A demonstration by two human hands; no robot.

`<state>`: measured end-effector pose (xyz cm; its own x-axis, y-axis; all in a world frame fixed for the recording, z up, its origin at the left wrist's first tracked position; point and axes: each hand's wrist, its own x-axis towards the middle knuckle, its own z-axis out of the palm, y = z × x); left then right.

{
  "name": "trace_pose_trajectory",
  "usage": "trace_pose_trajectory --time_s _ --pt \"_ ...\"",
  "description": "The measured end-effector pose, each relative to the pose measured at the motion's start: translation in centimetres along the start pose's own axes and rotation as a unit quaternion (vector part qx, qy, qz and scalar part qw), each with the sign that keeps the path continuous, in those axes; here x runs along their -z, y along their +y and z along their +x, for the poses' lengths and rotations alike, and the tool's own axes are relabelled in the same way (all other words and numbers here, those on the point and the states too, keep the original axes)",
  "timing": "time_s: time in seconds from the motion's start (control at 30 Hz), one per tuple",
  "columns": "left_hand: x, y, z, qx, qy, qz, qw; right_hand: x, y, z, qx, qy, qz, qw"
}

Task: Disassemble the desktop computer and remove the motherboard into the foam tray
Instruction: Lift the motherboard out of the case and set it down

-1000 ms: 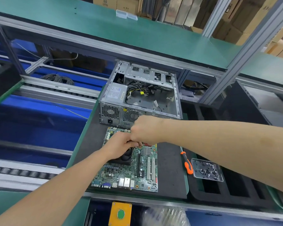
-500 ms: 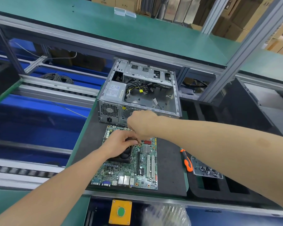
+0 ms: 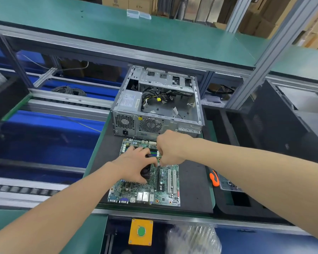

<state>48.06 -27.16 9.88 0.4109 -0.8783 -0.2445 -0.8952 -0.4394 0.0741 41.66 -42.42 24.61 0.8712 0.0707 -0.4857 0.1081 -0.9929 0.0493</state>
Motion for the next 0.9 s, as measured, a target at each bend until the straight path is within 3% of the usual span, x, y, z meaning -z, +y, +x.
trace_pose_trajectory --time_s 0.3,0.67,0.9 --pt "-0.41 -0.05 0.02 0.006 0.015 -0.027 1.000 -0.45 -0.57 -0.22 0.007 0.026 0.031 0.999" --pt "-0.55 -0.60 -0.13 -0.006 0.061 -0.152 0.987 -0.17 -0.69 0.26 0.009 0.017 0.019 1.000" --pt "-0.36 -0.51 -0.21 -0.012 0.076 -0.163 0.984 -0.17 -1.04 0.56 0.007 0.004 0.018 1.000"
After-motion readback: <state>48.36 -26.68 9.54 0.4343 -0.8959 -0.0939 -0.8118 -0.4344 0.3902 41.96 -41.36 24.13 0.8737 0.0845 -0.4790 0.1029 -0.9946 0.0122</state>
